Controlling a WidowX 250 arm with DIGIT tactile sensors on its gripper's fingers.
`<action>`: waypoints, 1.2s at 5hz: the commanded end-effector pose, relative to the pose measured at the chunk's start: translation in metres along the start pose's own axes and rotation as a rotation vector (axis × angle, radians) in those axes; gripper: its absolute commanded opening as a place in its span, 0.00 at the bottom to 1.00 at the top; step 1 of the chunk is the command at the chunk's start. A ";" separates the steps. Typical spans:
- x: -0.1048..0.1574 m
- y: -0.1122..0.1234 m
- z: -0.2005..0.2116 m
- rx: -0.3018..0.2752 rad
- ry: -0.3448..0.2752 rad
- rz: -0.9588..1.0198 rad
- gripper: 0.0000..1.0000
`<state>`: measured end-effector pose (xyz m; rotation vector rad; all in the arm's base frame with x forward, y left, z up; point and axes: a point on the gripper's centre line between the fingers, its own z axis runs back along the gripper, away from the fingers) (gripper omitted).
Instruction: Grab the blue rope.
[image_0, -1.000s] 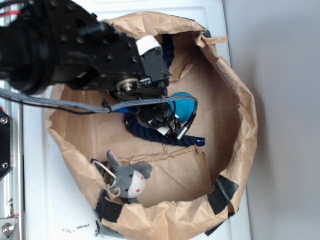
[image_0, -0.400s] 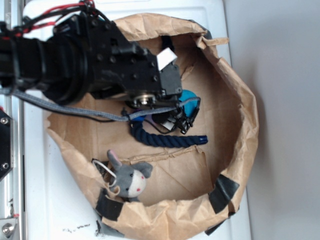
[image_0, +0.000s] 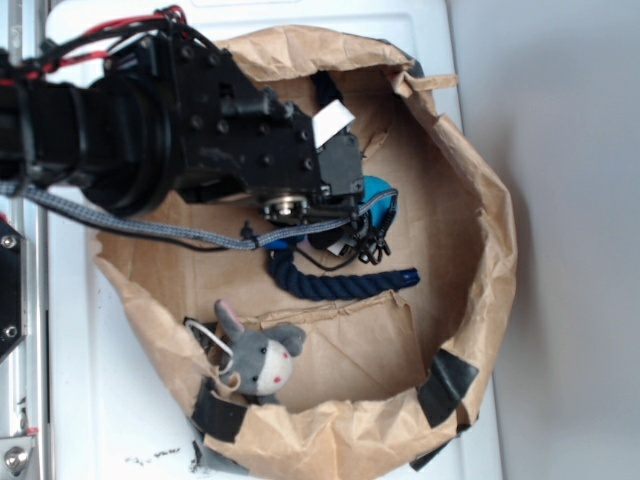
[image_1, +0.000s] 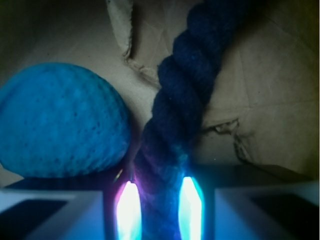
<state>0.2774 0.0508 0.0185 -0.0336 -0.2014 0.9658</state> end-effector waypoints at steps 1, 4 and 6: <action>0.007 0.000 0.021 -0.079 0.007 -0.012 0.00; -0.025 -0.020 0.153 -0.097 0.020 -0.118 0.00; -0.029 -0.025 0.149 -0.100 -0.056 -0.150 0.00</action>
